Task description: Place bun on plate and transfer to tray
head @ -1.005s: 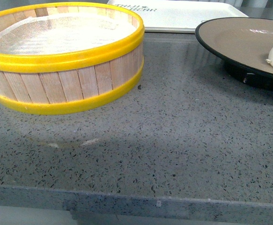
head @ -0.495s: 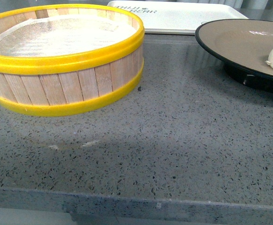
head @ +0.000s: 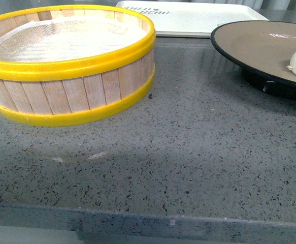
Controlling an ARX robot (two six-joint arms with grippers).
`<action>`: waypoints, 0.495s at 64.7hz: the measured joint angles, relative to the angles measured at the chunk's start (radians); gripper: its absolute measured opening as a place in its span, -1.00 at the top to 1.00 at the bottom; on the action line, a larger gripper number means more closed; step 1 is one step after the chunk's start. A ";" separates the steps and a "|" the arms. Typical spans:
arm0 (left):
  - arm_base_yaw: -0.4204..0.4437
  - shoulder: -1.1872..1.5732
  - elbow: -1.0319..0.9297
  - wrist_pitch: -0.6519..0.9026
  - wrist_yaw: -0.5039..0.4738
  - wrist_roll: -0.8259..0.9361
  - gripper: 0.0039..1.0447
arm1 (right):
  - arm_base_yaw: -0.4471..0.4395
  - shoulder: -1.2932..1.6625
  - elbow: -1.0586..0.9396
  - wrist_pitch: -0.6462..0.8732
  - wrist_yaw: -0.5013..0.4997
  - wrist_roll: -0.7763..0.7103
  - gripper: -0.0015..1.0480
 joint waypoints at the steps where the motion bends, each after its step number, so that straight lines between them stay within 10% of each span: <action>1: 0.000 0.000 0.000 0.000 0.000 0.000 -0.87 | -0.014 0.042 0.017 0.038 -0.020 0.003 -0.83; 12: 0.000 0.000 0.000 0.000 0.000 0.000 -0.88 | -0.158 0.372 0.171 0.230 -0.198 0.135 -0.83; 32: 0.000 0.000 0.000 0.000 0.000 0.000 -0.88 | -0.315 0.832 0.443 0.114 -0.484 0.752 -0.83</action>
